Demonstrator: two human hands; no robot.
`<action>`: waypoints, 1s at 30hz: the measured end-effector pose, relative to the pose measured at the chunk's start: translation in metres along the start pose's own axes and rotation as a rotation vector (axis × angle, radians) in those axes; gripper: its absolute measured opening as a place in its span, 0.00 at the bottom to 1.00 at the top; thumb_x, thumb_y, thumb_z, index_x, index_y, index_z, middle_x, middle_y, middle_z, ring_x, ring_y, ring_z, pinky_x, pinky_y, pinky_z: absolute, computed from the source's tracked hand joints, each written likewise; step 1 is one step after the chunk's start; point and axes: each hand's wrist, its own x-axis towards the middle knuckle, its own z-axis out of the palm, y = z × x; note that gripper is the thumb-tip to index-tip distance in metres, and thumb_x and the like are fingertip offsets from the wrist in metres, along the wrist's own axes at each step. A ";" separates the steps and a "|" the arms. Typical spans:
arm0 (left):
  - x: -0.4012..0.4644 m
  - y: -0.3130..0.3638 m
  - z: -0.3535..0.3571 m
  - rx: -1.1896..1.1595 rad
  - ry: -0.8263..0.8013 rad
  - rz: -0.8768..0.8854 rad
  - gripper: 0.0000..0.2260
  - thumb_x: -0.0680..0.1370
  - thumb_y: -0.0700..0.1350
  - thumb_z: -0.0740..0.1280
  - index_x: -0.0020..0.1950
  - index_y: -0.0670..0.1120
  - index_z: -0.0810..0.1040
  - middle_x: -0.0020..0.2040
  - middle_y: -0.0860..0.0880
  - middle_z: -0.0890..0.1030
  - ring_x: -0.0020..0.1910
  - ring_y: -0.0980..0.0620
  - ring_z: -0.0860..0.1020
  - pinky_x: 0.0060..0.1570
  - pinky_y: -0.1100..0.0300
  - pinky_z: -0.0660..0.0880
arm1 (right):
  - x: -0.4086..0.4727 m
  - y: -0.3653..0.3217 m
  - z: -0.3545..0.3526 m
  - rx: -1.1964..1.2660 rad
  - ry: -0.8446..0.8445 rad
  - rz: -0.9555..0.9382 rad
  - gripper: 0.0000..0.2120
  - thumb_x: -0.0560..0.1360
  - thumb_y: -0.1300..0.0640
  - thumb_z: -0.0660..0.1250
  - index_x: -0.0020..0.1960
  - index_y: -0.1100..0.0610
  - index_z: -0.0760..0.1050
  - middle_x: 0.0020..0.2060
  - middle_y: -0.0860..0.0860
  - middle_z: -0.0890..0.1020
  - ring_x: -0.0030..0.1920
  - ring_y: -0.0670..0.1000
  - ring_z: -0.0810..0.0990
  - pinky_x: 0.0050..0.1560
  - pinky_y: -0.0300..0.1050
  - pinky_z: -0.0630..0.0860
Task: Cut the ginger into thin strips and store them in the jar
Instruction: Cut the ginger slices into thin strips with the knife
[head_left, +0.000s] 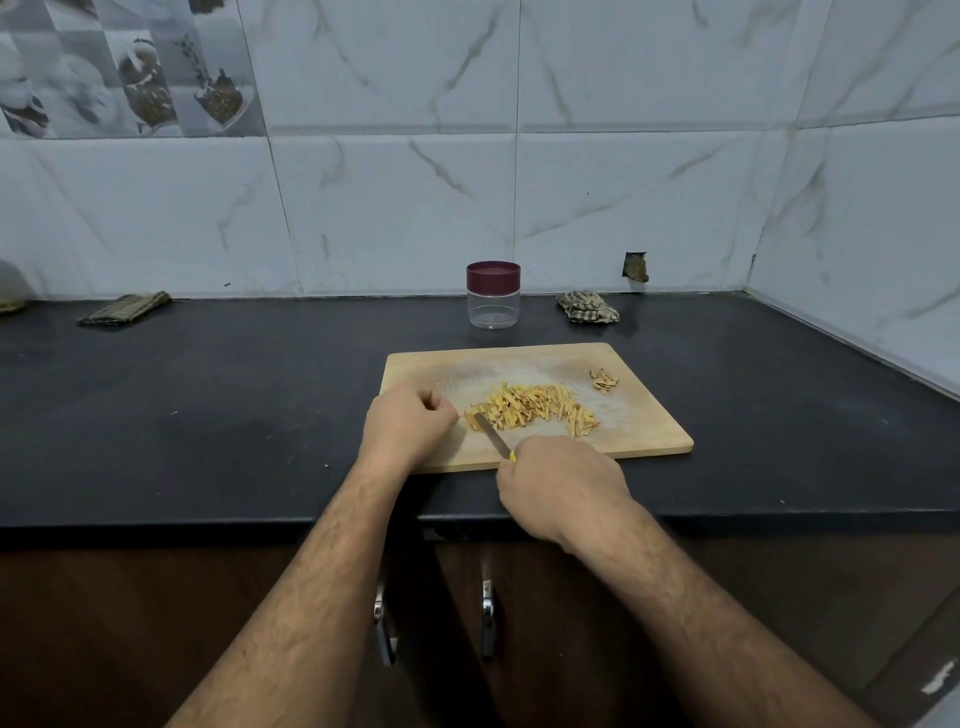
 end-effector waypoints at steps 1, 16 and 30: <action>-0.003 -0.002 0.000 -0.038 0.051 0.009 0.08 0.75 0.43 0.65 0.36 0.46 0.79 0.34 0.55 0.80 0.39 0.54 0.76 0.37 0.61 0.70 | 0.000 -0.002 0.000 -0.001 0.005 -0.017 0.13 0.81 0.51 0.56 0.57 0.54 0.76 0.49 0.51 0.80 0.47 0.53 0.77 0.42 0.46 0.69; -0.013 -0.006 0.006 -0.096 0.215 0.038 0.07 0.75 0.43 0.65 0.45 0.50 0.83 0.39 0.56 0.81 0.44 0.55 0.78 0.42 0.62 0.69 | 0.011 -0.006 -0.003 -0.020 0.040 0.021 0.13 0.81 0.52 0.57 0.56 0.56 0.77 0.45 0.51 0.78 0.46 0.53 0.78 0.44 0.46 0.72; -0.014 -0.007 0.007 -0.054 0.201 0.069 0.07 0.77 0.45 0.65 0.46 0.51 0.83 0.41 0.57 0.82 0.45 0.55 0.78 0.43 0.61 0.70 | 0.002 0.016 -0.018 0.359 -0.312 0.086 0.14 0.83 0.61 0.53 0.41 0.62 0.70 0.30 0.56 0.72 0.23 0.49 0.69 0.22 0.37 0.67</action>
